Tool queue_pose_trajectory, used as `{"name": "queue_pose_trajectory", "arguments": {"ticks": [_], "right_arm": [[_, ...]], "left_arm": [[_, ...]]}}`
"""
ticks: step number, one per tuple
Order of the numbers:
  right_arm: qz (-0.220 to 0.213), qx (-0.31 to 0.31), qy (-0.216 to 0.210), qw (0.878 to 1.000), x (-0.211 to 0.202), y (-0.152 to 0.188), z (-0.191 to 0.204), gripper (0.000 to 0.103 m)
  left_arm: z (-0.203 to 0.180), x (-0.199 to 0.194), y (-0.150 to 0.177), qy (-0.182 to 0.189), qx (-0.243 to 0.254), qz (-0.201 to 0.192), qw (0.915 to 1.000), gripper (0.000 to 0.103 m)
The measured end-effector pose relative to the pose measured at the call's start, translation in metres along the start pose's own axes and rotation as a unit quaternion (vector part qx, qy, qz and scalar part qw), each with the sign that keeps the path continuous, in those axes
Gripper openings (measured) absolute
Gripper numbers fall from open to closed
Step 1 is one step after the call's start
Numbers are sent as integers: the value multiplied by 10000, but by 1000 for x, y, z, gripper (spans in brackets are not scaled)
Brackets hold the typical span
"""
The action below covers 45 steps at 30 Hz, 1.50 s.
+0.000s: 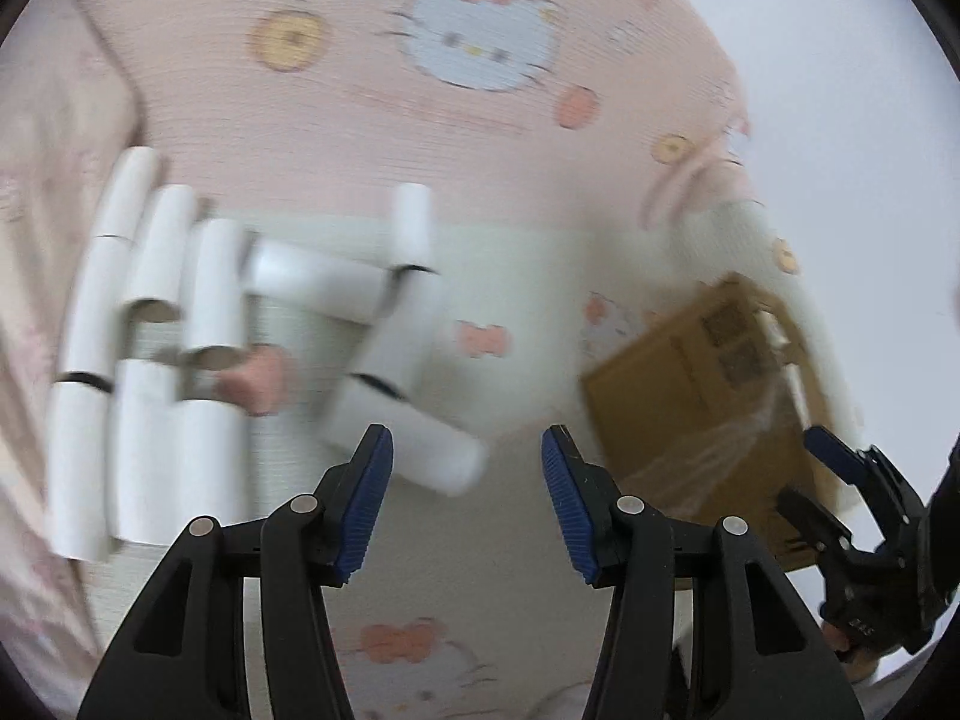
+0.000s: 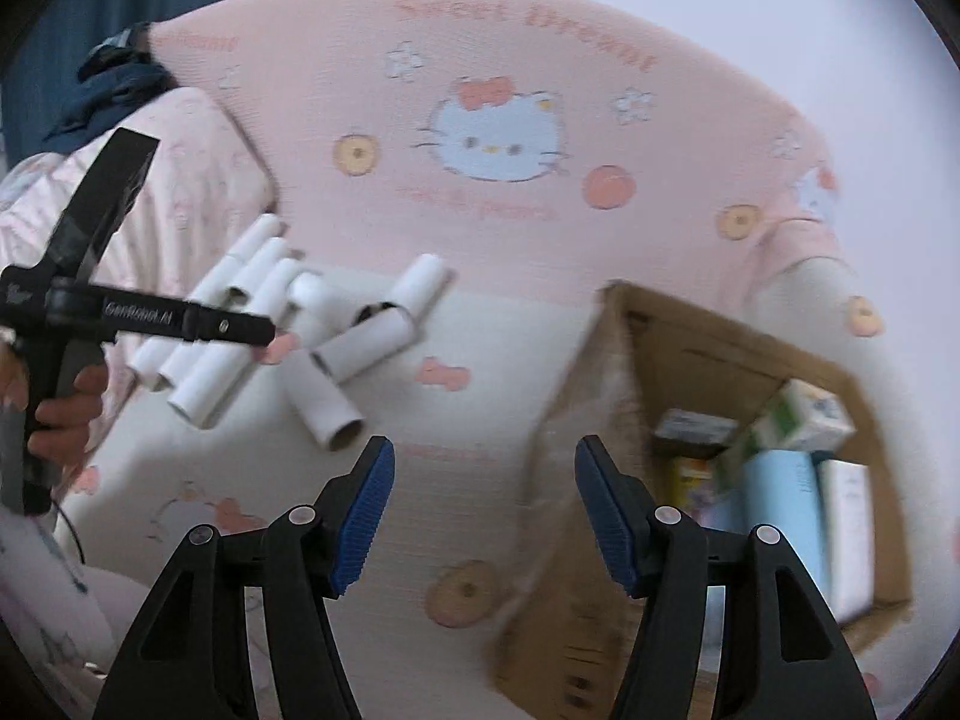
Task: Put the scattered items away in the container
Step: 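Withdraw the right gripper from the box toward the remaining tubes, then straddle a white tube with the right gripper and close on it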
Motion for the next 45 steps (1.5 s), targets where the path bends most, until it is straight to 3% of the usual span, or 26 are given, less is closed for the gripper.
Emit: {"name": "queue_pose_trajectory", "arguments": {"ticks": [7, 12, 18, 22, 29, 31, 32, 33, 39, 42, 45], "right_arm": [[-129, -685, 224, 9973, 33, 11, 52, 61], [170, -615, -84, 9979, 82, 22, 71, 61], [353, -599, -5, 9976, 129, 34, 83, 61], [449, -218, -485, 9976, 141, 34, 81, 61], [382, 719, -1370, 9872, 147, 33, 72, 60], [329, 1071, -1495, 9824, 147, 32, 67, 53], [370, 1219, -1553, 9796, 149, 32, 64, 36], [409, 1316, -1577, 9778, 152, 31, 62, 26], [1015, 1697, -1670, 9659, 177, 35, 53, 20], [1036, 1857, -1803, 9603, 180, 39, 51, 20], [958, 1841, -1727, 9629, 179, 40, 53, 20]], "left_arm": [[34, 8, 13, -306, -239, 139, 9991, 56], [43, 26, 12, -204, -350, 227, 9989, 56], [43, 54, 0, -243, -212, 296, 9990, 56], [46, 71, -6, -203, -171, 459, 9986, 53], [53, 93, -7, 85, -414, 710, 9966, 27], [57, 95, -5, 171, -585, 687, 9958, 27], [58, 94, -4, 189, -635, 667, 9956, 26], [58, 93, -3, 197, -650, 647, 9956, 24], [53, 92, 4, 271, -617, 698, 9953, 23], [49, 92, 7, 323, -582, 749, 9950, 23], [43, 93, 9, 322, -493, 791, 9951, 23]]}}
Point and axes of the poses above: each gripper's, at about its wrist camera, not at the fingertips, and x roughly the way its jaws point, z to its left, y to its underside, the point moved 1 cm from there along x, roughly the way its jaws point, and after that the axes turned 6 degrees about x, right-handed, at the moved point
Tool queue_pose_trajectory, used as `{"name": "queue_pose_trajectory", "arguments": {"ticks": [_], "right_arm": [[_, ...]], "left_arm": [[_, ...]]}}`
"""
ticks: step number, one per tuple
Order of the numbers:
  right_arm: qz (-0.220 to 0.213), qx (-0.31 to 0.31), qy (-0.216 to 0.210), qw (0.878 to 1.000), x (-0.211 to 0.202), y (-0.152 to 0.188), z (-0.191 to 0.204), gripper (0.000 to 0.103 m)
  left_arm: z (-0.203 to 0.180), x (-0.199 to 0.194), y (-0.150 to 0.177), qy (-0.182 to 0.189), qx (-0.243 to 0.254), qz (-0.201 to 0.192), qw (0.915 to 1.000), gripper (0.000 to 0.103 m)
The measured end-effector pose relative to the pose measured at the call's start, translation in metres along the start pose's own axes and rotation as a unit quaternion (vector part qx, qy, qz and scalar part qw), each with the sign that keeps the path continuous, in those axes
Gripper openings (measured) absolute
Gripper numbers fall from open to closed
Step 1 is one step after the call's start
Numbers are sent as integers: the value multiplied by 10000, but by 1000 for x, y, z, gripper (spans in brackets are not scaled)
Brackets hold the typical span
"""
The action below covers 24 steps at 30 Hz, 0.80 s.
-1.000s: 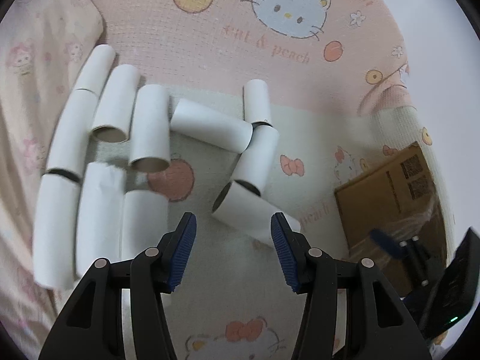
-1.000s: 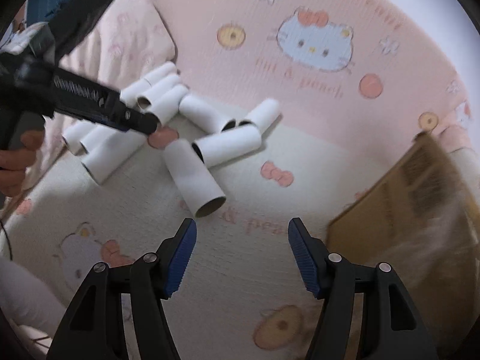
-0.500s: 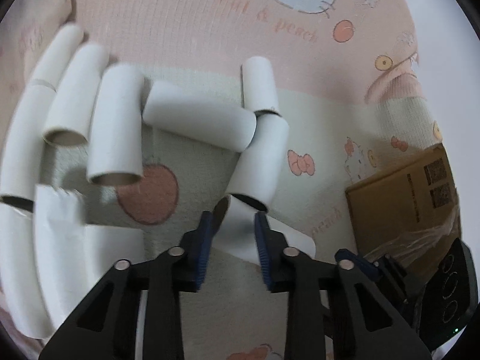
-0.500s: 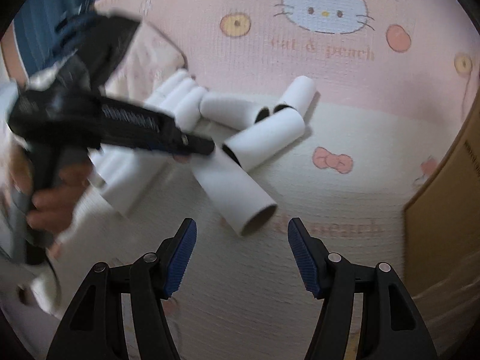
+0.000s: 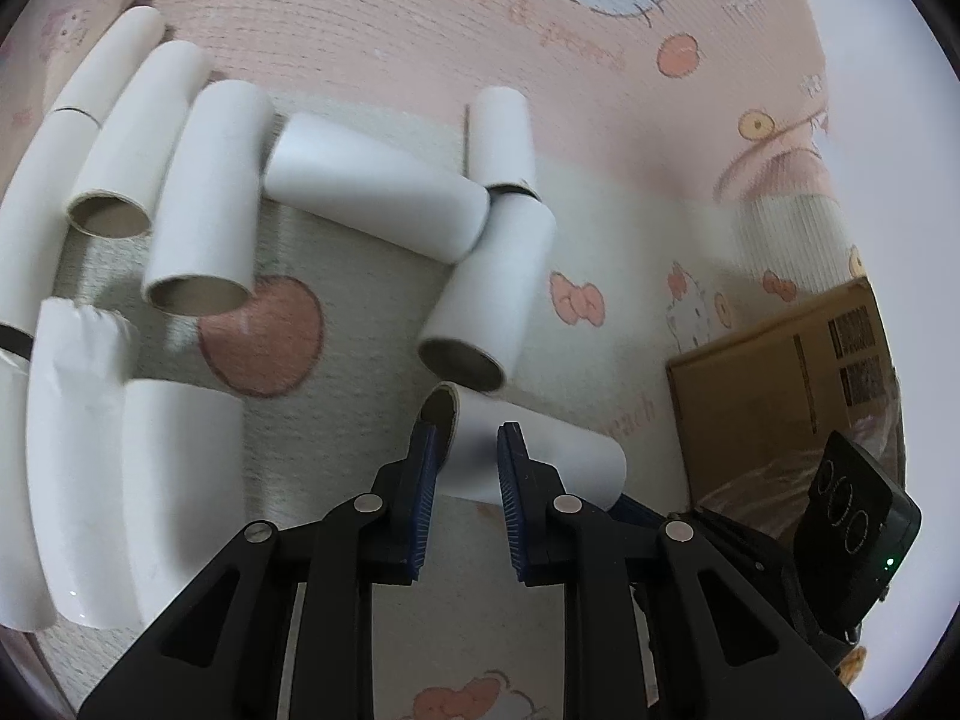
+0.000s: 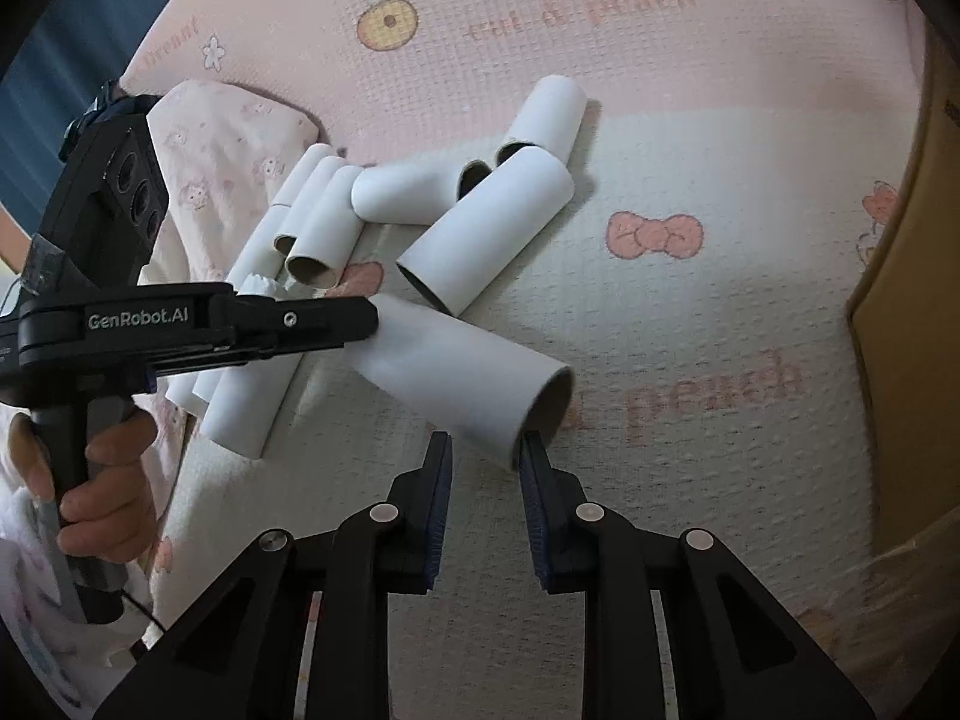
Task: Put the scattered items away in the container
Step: 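Straddle a white tube with the right gripper and close on it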
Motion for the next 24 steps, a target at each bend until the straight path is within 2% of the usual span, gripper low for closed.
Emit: {"name": "queue_pose_trajectory", "arguments": {"ticks": [10, 14, 17, 19, 22, 24], "right_arm": [[-133, -473, 766, 9959, -23, 15, 14, 20], [5, -701, 1178, 9906, -28, 29, 18, 20], [85, -716, 1279, 9892, -34, 39, 15, 20], [147, -687, 1301, 9890, -36, 42, 14, 20], [158, -677, 1443, 9871, -39, 49, 9, 21], [130, -644, 1424, 9876, -41, 51, 7, 21]], "left_arm": [[-30, 7, 1, 85, 584, 175, 9981, 23], [-43, 15, 0, 164, 763, 249, 9966, 23], [-54, 19, -1, 242, 938, 279, 9949, 23], [-56, 22, -2, 196, 922, 281, 9951, 23], [-51, 16, -3, -47, 729, -2, 9973, 25], [-43, 10, -3, -18, 469, -81, 9989, 31]]}}
Point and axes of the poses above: each gripper's, at about its wrist camera, not at the fingertips, and x roughly the way its jaws point, z to its left, y to its underside, the point moved 1 cm from there along x, roughly the way its jaws point, and after that the axes turned 6 degrees about x, right-handed, at the moved point
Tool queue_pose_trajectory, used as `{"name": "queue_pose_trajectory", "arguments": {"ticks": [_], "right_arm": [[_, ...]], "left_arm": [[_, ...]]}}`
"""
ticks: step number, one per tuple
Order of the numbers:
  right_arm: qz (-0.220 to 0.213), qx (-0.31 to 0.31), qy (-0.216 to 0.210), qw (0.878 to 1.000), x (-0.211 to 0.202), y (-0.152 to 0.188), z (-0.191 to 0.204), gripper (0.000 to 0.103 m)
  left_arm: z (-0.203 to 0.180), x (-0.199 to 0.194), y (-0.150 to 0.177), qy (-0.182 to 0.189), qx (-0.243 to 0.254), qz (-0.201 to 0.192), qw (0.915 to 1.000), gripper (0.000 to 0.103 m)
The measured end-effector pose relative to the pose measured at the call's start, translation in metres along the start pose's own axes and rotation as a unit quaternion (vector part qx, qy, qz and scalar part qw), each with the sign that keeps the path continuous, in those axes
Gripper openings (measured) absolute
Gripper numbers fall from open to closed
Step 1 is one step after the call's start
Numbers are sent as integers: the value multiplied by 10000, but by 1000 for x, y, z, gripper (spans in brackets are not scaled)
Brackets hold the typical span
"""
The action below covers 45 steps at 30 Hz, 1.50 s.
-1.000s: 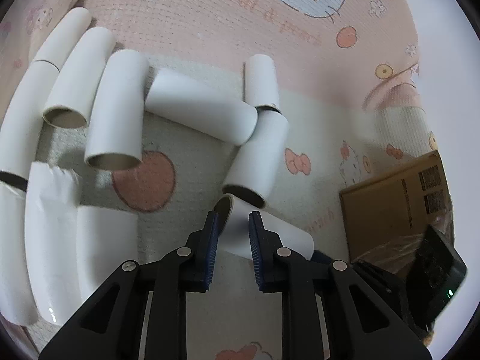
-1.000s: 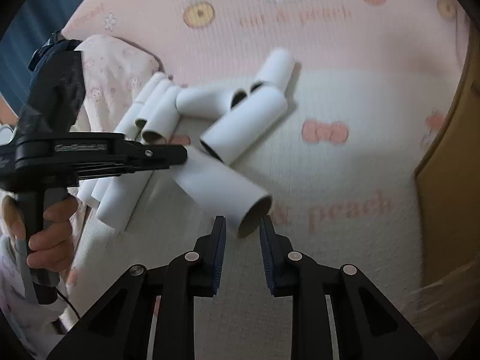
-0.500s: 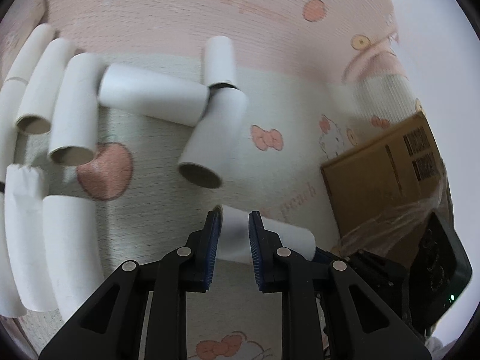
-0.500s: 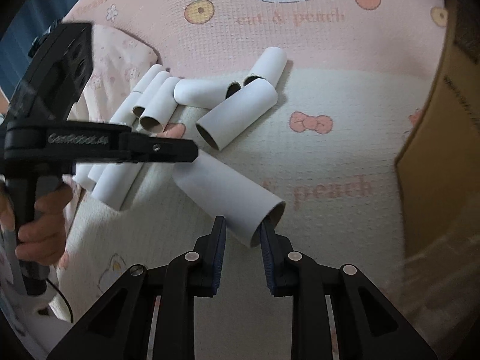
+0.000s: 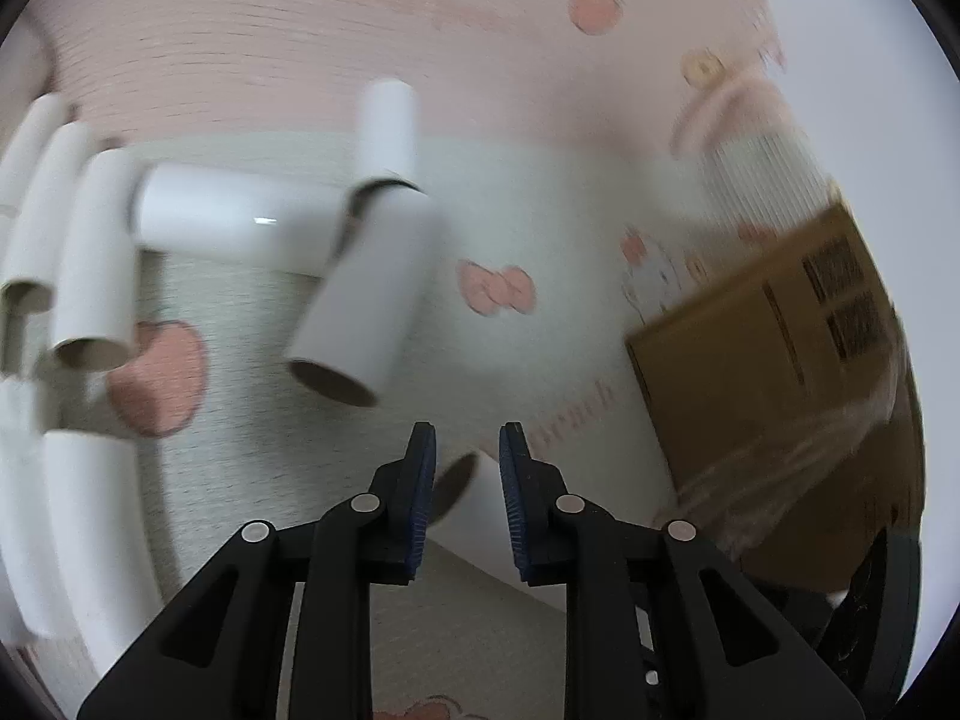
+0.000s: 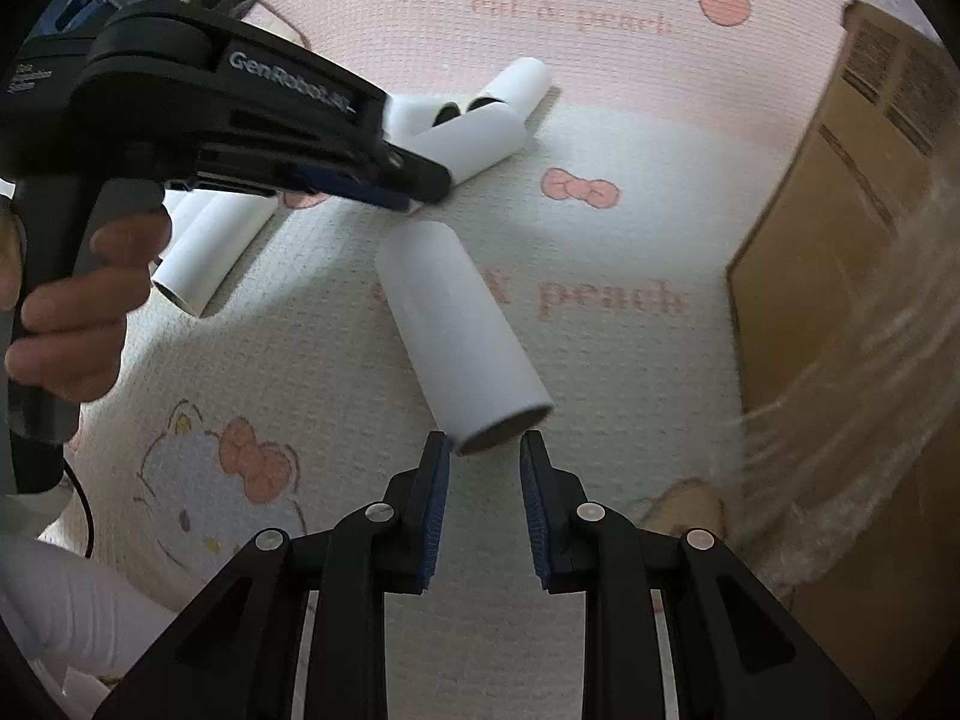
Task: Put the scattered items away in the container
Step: 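Straddle a white tube with the right gripper and close on it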
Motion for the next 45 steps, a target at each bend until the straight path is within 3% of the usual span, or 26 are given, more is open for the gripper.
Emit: {"name": "queue_pose_trajectory", "arguments": {"ticks": [3, 5, 11, 14, 20, 30, 32, 35, 45], "right_arm": [[-81, 50, -54, 9999, -4, 1, -6, 22], [-111, 13, -105, 9999, -5, -2, -7, 26], [-309, -42, 56, 9995, -5, -20, -2, 51], [-315, -104, -35, 9994, -2, -27, 3, 54], [30, -229, -333, 9992, 19, -37, 9, 54], [636, 351, -1110, 9912, 47, -47, -5, 54], [662, 398, -1102, 9909, 50, -46, -5, 53], [814, 458, -1013, 9905, 57, -45, -4, 41], [764, 595, -1100, 9892, 53, -45, -2, 41]], "left_arm": [[14, -8, 6, 342, -454, 53, 9984, 45], [21, -11, 13, 481, -771, 37, 9959, 49], [18, -1, 25, 604, -1115, 92, 9919, 52], [12, 6, 26, 633, -988, 243, 9928, 52], [4, 21, 26, 503, -766, 422, 9949, 52], [-2, 34, 11, 622, -610, 516, 9949, 52], [-3, 36, 12, 632, -595, 577, 9946, 52], [-1, 41, 17, 696, -691, 678, 9929, 52], [-9, 32, 19, 650, -442, 580, 9952, 51]]}}
Point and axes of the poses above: each gripper's, at about its wrist camera, not at the fingertips, and x roughly the way its jaws point, z to its left, y to its underside, the point moved 1 cm from there along x, roughly the way its jaws point, and after that the axes turned 6 degrees about x, right-handed, at the moved point
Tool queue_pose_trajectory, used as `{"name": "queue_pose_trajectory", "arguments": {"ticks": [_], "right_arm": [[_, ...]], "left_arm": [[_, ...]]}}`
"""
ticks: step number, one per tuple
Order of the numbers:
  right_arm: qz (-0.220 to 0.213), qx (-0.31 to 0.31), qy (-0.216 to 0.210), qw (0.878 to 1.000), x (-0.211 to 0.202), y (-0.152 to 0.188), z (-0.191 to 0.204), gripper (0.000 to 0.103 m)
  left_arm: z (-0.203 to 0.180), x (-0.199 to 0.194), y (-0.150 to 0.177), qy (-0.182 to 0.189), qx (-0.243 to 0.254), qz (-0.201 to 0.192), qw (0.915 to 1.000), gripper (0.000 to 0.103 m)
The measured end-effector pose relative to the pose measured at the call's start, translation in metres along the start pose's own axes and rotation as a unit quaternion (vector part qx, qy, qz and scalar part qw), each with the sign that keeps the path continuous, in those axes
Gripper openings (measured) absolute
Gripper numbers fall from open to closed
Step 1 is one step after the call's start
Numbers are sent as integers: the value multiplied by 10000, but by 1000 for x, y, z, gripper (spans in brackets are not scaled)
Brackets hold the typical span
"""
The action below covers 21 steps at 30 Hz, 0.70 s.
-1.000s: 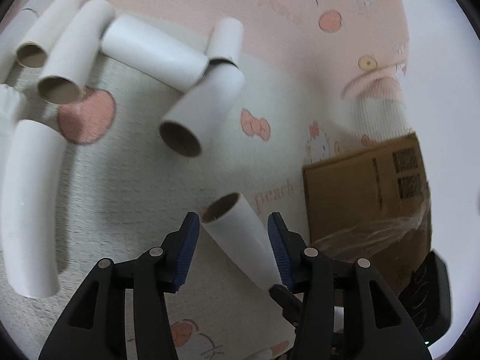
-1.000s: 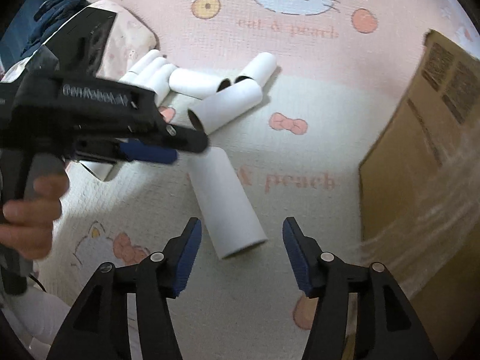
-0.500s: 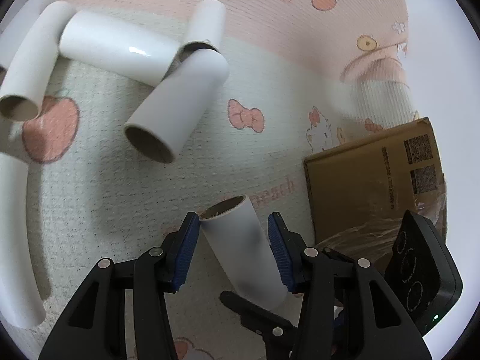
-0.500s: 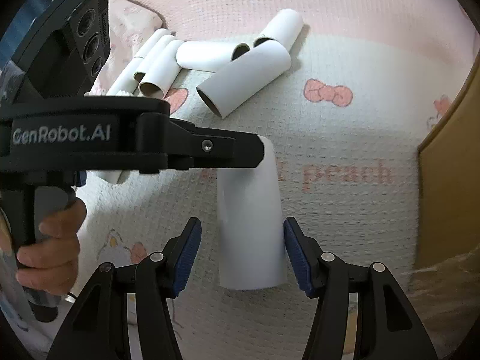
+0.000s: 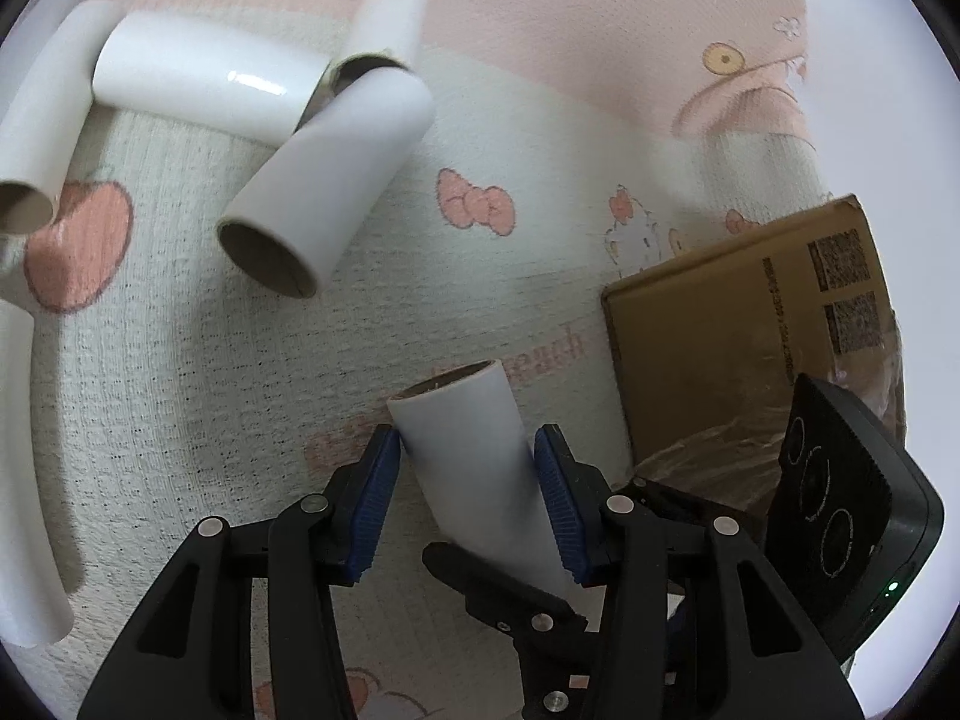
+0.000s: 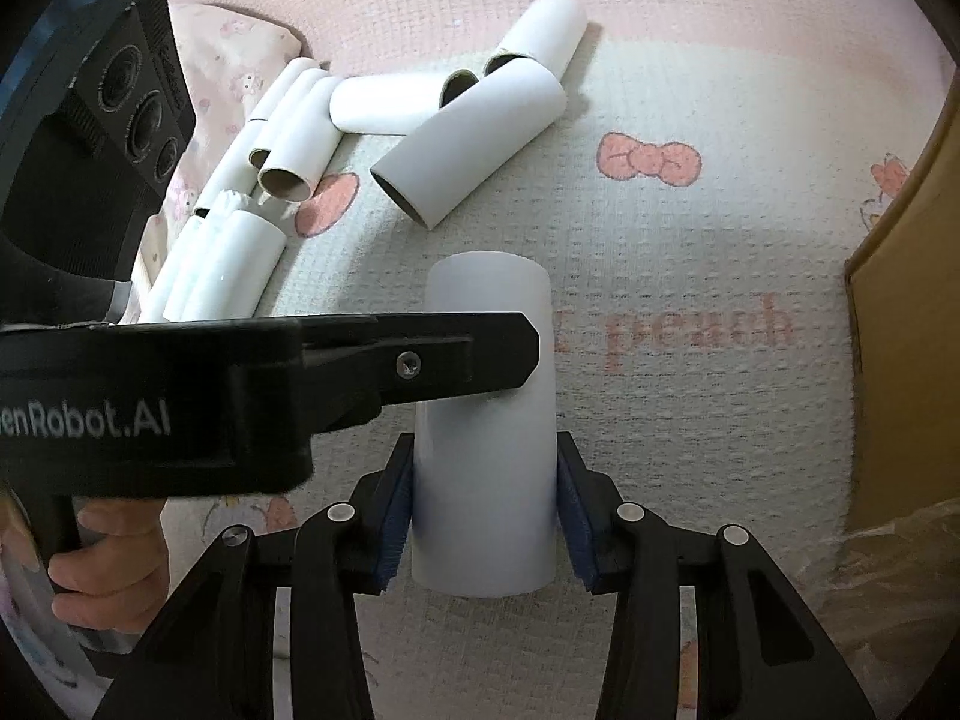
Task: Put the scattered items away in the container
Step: 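Straddle a white tube with the right gripper and close on it, then lift the white tube and carry it over the cardboard box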
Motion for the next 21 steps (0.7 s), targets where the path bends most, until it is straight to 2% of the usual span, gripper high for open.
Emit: {"name": "queue_pose_trajectory", "arguments": {"ticks": [6, 12, 15, 21], "right_arm": [[-266, -150, 125, 9995, -21, -8, 6, 41], [-816, -244, 64, 9963, -72, -18, 22, 41], [-1107, -324, 128, 9932, -99, -22, 34, 41], [-1820, -351, 207, 9825, -160, -29, 47, 41]], "left_arm": [[-18, -24, -4, -29, 253, -236, 9994, 51], [-56, -75, -14, -155, 921, -723, 9930, 51], [-80, -101, -16, -288, 1303, -1022, 9858, 51], [-139, -144, -24, -414, 2193, -1541, 9625, 51]]}}
Point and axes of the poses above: each gripper's, at about its wrist camera, not at the fingertips, and x roughly the way its jaws point, z to its left, y to its underside, the point moved 1 cm from there along x, roughly the way its jaws point, and after that the axes turned 6 degrees about x, right-handed, at the moved point
